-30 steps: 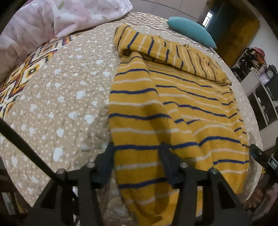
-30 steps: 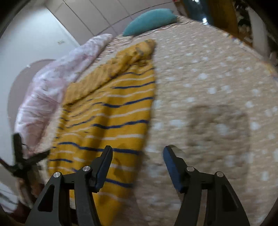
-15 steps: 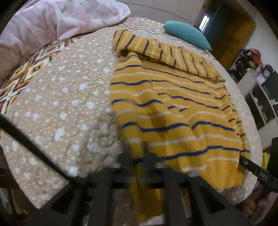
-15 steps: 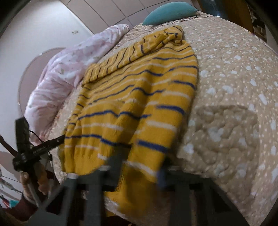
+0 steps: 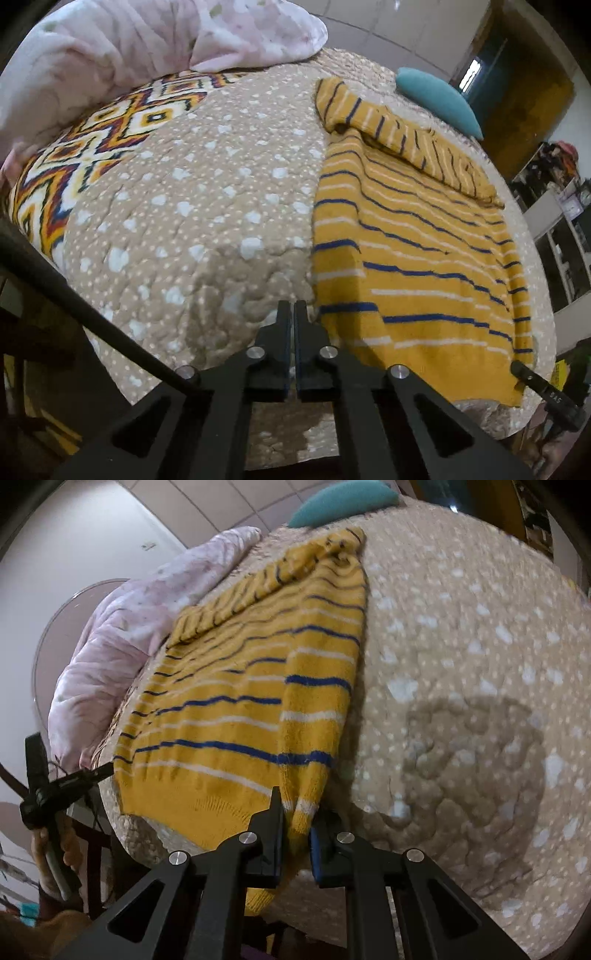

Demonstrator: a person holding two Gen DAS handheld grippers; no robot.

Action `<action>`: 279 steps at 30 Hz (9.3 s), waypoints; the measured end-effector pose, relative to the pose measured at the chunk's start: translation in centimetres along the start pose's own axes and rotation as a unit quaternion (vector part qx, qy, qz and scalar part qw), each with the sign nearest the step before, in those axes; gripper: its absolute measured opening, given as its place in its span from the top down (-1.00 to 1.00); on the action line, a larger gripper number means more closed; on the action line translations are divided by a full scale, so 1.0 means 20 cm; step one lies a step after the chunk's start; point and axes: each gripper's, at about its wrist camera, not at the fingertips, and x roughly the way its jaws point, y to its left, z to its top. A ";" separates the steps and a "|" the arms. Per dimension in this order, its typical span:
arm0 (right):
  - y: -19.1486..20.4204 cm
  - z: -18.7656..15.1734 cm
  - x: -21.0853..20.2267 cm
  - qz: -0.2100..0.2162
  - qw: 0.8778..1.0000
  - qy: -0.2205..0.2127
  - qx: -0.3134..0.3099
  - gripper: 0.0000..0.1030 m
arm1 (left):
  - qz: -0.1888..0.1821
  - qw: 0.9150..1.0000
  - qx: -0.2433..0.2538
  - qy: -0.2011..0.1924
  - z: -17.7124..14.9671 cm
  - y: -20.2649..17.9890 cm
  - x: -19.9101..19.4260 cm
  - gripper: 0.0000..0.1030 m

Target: Fold small clothes

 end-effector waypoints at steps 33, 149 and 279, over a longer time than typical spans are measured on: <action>0.10 0.03 0.04 0.004 0.999 -0.036 -0.006 -0.19 | -0.073 0.997 -0.026 0.002 -0.01 -0.02 0.05 -0.40; 0.26 1.61 0.79 -0.179 0.981 -0.013 -0.077 0.12 | -0.088 0.993 -0.038 -0.069 0.67 -0.13 0.66 -0.40; -0.23 1.19 0.28 -0.072 0.989 -0.115 0.057 0.83 | -0.092 0.993 0.028 -0.061 0.71 -0.65 0.43 -0.51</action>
